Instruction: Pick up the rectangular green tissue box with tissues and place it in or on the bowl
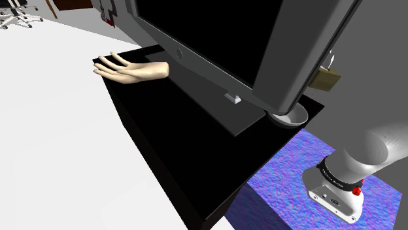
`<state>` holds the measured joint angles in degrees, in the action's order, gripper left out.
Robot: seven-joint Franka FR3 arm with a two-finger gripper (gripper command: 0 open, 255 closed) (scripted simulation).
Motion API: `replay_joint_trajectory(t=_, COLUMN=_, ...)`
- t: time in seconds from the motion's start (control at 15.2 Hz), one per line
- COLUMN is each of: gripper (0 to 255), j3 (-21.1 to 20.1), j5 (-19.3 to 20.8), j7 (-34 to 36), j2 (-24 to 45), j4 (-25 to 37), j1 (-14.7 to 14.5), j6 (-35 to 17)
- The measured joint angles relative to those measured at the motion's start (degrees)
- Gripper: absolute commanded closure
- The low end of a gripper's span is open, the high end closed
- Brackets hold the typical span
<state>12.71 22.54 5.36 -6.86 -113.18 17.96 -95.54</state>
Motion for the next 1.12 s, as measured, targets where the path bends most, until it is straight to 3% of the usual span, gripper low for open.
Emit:
replay_joint_trajectory(t=0.4, gripper=255, j3=-3.4, j5=-0.5, j7=4.3, j2=-8.0, j4=-5.2, j1=-2.1, j6=4.6)
replay_joint_trajectory(t=1.12, gripper=255, j3=-13.5, j5=-6.8, j7=16.2, j2=-21.3, j4=-12.5, j1=-7.7, j6=14.8)
